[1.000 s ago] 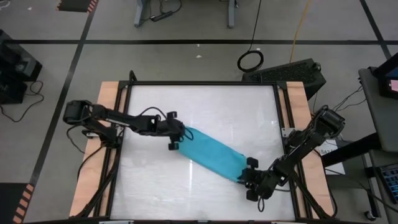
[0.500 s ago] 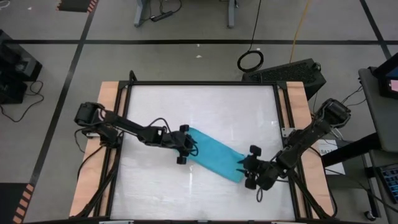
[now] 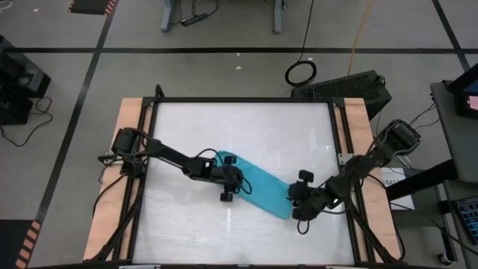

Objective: Roll towel into tight, uniform cylinder
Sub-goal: Roll the blue towel

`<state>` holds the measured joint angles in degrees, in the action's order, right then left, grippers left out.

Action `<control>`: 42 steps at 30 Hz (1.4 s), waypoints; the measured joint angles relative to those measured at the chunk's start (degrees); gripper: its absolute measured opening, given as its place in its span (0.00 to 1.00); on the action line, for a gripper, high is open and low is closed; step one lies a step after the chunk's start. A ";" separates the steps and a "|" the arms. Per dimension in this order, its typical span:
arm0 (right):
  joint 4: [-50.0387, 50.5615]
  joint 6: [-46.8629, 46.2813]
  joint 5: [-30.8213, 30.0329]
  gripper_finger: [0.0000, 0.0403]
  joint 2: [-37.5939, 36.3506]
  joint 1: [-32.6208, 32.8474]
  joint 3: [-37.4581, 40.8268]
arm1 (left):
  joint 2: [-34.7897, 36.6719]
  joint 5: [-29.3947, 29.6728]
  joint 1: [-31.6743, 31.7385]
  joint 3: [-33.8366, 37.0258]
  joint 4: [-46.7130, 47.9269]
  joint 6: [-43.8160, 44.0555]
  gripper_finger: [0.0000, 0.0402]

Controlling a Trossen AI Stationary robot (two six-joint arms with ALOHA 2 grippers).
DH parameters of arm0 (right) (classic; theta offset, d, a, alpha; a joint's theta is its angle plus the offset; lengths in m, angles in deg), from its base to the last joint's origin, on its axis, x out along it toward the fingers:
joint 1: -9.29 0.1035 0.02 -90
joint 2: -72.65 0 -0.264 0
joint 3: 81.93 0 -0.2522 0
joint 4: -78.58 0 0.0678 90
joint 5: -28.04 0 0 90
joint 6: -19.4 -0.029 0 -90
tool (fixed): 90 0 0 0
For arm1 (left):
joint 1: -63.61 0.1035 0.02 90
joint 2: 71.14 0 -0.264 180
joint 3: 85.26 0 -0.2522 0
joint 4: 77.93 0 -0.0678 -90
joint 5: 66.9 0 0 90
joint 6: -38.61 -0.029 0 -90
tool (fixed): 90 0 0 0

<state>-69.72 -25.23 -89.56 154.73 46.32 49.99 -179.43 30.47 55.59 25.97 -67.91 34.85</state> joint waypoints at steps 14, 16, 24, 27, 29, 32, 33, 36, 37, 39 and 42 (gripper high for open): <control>-22.69 -4.46 8.51 0.33 9.63 1.12 -0.13 | 0.12 4.66 3.60 -0.29 1.92 -21.16 0.40; -27.76 -4.36 8.53 0.33 11.60 1.12 -0.27 | 0.12 6.57 4.03 -0.28 1.91 -25.44 0.40; -35.26 4.02 8.68 0.33 13.69 1.43 -3.78 | 2.50 13.11 4.00 -1.51 2.05 -31.60 0.40; -32.83 8.14 7.72 0.33 10.46 1.38 -5.02 | 4.48 13.09 2.28 -2.44 1.62 -31.56 0.40; -29.28 10.74 5.72 0.33 8.08 1.38 -5.69 | 5.36 12.87 1.00 -2.81 2.02 -31.29 0.40; -24.55 13.82 3.26 0.33 5.52 1.30 -5.70 | 5.37 10.92 -1.14 -4.18 1.91 -29.82 0.40; -23.54 14.75 2.94 0.33 5.06 1.15 -5.71 | 5.36 9.75 -1.83 -4.52 2.01 -28.62 0.40; -20.74 17.65 2.30 0.33 4.81 0.48 -5.68 | 4.37 3.39 -3.38 -5.11 0.57 -25.18 0.40; -20.10 18.63 2.29 0.33 4.81 0.19 -5.68 | 4.22 2.27 -3.88 -5.00 0.98 -24.05 0.40; -18.82 20.58 2.17 0.33 4.81 -0.57 -5.67 | 3.84 1.44 -4.57 -4.90 0.67 -21.61 0.40; -18.03 23.71 2.19 0.33 4.81 -1.89 -5.64 | 3.66 -0.07 -5.28 -4.98 0.31 -18.29 0.40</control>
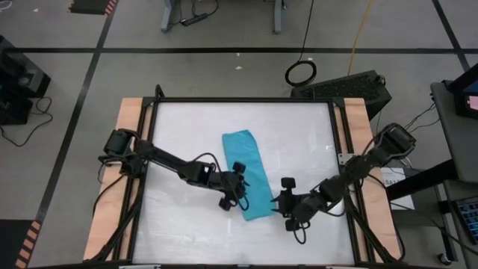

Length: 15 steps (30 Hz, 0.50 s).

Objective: Roll towel into tight, uniform cylinder
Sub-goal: Roll the blue towel

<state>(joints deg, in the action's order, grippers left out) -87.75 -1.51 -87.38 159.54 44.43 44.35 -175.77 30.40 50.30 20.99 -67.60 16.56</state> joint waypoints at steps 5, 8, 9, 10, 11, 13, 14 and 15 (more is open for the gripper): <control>0.04 2.07 0.06 0.33 0.51 -3.00 0.00 | -1.00 -1.32 -0.28 0.20 1.59 3.67 0.40; -0.07 2.13 1.45 0.33 1.49 -4.08 0.00 | -1.32 -1.27 0.13 0.11 3.81 5.18 0.40; -0.87 2.10 1.93 0.33 2.10 -4.38 -0.01 | -1.41 -1.28 0.32 0.12 5.38 5.48 0.40; -1.69 1.91 2.63 0.33 2.77 -4.61 -0.02 | -1.51 -1.26 0.52 0.20 6.67 6.01 0.40; -1.91 1.89 2.98 0.33 3.39 -4.75 -0.02 | -1.55 -1.26 0.77 0.22 7.47 6.53 0.40; -2.87 1.08 3.10 0.33 4.94 -4.77 0.00 | -1.53 -1.26 1.22 0.20 8.26 6.73 0.40; -3.43 0.51 3.17 0.33 5.80 -4.82 -0.07 | -1.73 -1.24 1.49 0.13 8.76 6.71 0.40; -3.34 -0.04 3.27 0.33 6.74 -4.82 -0.08 | -1.87 -1.24 1.76 0.15 9.62 6.71 0.40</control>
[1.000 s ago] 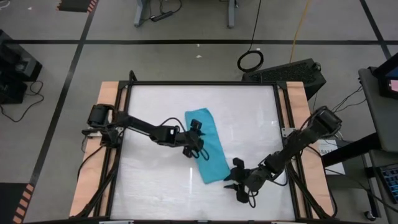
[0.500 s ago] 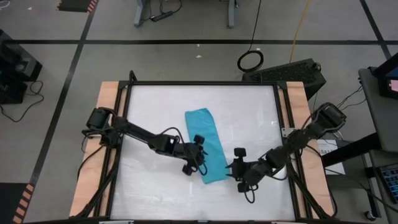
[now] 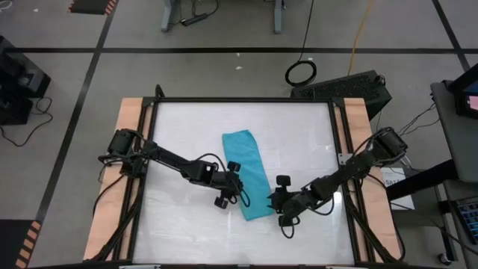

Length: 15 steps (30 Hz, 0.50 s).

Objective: Roll towel into tight, uniform cylinder
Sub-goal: Roll the blue towel

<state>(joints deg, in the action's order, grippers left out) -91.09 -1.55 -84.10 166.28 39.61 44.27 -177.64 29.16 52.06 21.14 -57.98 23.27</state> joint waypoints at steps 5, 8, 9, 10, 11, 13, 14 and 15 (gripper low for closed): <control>-4.42 -3.97 1.68 0.33 5.41 0.00 0.08 | -1.18 -0.01 1.48 0.27 2.87 -1.98 0.40; -10.05 -6.87 2.61 0.33 8.26 0.33 -0.10 | -1.20 0.17 2.13 0.22 4.40 -4.79 0.40; -11.88 -7.61 2.82 0.33 9.22 0.48 -0.16 | -1.20 0.20 2.34 0.18 4.69 -5.57 0.40; -13.86 -8.13 3.24 0.33 10.07 0.66 -0.51 | -1.20 0.28 2.51 0.18 4.79 -6.31 0.40; -15.32 -8.54 3.73 0.33 10.68 0.97 -0.94 | -1.15 0.54 2.57 0.18 4.74 -7.30 0.40; -15.77 -8.62 4.03 0.33 11.31 1.65 -1.89 | -1.02 1.00 2.56 0.20 4.73 -9.27 0.40; -15.61 -8.37 4.13 0.33 11.40 1.95 -2.66 | -0.83 1.55 2.48 0.21 4.73 -10.01 0.40; -15.26 -8.01 4.22 0.33 11.28 2.16 -3.25 | -0.66 2.32 2.34 0.22 4.99 -10.80 0.40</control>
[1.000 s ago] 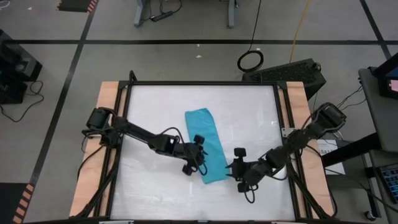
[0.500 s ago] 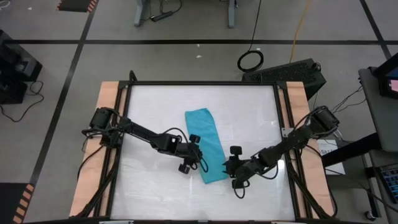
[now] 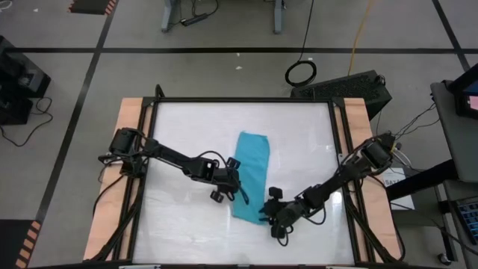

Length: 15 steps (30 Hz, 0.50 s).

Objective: Roll towel into tight, uniform cylinder
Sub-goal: Roll the blue towel

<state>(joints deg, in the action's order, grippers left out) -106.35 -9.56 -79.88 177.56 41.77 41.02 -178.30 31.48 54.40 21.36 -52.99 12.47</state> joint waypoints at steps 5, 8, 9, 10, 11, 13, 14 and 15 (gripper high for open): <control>6.38 3.46 -2.51 0.33 -3.14 0.31 -3.54 | 1.33 3.81 -0.93 -0.77 2.08 -1.40 0.40; 12.80 6.40 -4.36 0.33 -5.43 0.47 -5.91 | 3.75 3.96 -2.25 -1.40 2.20 -1.28 0.40; 14.50 7.76 -4.82 0.33 -6.16 0.61 -6.48 | 4.49 3.94 -2.84 -1.59 2.12 -1.14 0.40; 15.61 9.63 -5.36 0.33 -6.67 0.94 -7.01 | 5.16 3.84 -3.38 -1.75 1.92 -0.75 0.40; 16.13 11.43 -5.61 0.33 -6.90 1.37 -7.40 | 5.95 3.50 -4.03 -1.75 2.08 0.01 0.40; 16.46 15.38 -5.61 0.33 -6.93 2.40 -7.80 | 7.25 1.40 -5.26 -1.70 2.77 1.56 0.40; 17.03 17.35 -5.63 0.33 -6.82 3.00 -7.77 | 7.63 -0.33 -5.84 -1.78 2.49 2.06 0.40; 17.08 18.95 -5.66 0.33 -6.31 3.39 -7.76 | 7.92 -2.25 -6.60 -1.81 3.08 2.90 0.40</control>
<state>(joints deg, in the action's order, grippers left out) -89.27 9.40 -85.54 171.25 45.16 33.26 -170.38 29.23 47.81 19.55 -49.91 15.37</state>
